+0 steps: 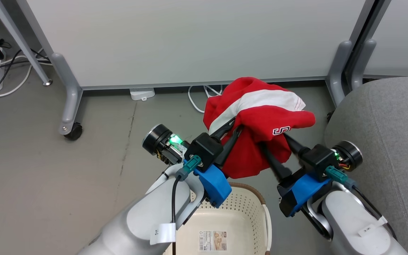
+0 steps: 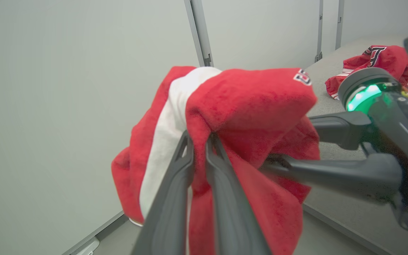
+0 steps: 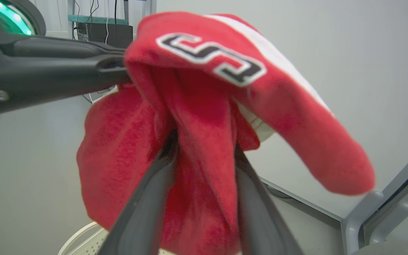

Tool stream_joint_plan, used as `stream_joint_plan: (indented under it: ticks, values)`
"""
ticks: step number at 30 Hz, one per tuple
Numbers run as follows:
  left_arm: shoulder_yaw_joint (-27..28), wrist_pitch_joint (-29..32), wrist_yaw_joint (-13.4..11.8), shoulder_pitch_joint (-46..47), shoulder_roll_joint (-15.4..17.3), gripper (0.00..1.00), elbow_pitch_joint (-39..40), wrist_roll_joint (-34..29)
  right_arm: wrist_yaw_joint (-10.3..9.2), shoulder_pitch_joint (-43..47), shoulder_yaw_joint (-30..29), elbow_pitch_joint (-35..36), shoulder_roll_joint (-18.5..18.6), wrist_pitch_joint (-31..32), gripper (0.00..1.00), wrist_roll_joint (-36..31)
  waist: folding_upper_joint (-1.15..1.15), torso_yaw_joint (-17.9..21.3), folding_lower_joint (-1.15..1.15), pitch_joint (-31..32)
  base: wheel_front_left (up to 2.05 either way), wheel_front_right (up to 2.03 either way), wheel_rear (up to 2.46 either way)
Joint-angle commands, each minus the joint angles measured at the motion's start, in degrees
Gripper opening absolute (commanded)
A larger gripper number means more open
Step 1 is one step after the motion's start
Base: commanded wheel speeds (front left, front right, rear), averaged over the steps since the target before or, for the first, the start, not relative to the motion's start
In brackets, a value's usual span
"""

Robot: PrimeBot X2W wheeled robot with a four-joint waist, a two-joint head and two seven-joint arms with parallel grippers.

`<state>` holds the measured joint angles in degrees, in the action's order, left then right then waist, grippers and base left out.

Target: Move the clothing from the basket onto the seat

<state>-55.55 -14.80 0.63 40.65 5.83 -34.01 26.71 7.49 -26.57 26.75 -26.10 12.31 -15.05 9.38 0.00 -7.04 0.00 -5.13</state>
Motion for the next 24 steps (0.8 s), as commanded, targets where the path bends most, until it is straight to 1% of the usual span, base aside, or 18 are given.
stream_joint_plan:
  ticks: [1,24]
  values:
    - [0.1,-0.3,0.3,0.6,0.0,0.0,-0.1,0.0,0.01,-0.8,0.1,-0.3,-0.2,-0.2,0.0,0.3,0.0,0.0,0.0,0.0,0.0,0.0,0.0]
    - [-0.2,-0.5,0.3,0.4,0.0,0.0,-0.4,0.1,0.01,-0.1,0.5,-0.3,-0.1,-0.2,0.0,1.2,0.0,0.7,0.0,0.4,0.0,0.0,0.0]
